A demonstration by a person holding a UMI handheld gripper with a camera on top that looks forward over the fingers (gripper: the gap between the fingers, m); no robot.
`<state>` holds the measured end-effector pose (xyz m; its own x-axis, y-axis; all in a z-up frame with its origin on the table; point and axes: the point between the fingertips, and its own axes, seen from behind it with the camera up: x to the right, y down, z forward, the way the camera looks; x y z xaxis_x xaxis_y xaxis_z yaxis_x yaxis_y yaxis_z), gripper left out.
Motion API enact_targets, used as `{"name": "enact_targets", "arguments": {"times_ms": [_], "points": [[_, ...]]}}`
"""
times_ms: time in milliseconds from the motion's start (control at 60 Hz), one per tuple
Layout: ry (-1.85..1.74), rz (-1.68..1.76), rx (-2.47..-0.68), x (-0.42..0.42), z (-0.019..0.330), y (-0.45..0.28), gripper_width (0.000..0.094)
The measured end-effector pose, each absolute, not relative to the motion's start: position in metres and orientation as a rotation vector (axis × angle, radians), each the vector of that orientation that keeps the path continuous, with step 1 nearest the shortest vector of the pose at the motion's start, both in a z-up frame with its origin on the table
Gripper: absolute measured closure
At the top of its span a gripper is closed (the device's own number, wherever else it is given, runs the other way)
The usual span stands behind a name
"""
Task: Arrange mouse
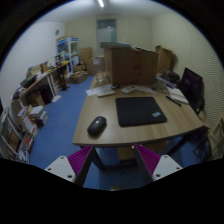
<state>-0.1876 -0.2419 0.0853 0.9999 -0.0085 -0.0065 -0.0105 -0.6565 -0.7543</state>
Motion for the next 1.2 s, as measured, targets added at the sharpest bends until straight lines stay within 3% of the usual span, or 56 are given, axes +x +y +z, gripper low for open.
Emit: {"name": "enact_targets", "arguments": {"times_ms": [450, 650, 733, 783, 1067, 1133, 1200], "points": [[-0.150, 0.186, -2.211, -0.270, -0.013, -0.129, 0.0122], [-0.152, 0.092, -2.095, -0.272, -0.013, -0.081, 0.0138], [-0.140, 0.080, -2.052, -0.270, -0.012, -0.066, 0.0215], [-0.106, 0.057, -2.034, -0.265, -0.010, -0.064, 0.0437], [-0.086, 0.123, -2.177, -0.266, -0.008, -0.070, 0.0558], [-0.094, 0.164, -2.175, -0.259, 0.015, -0.066, 0.0557], [-0.121, 0.164, -2.083, -0.240, 0.067, -0.047, 0.0554]]}}
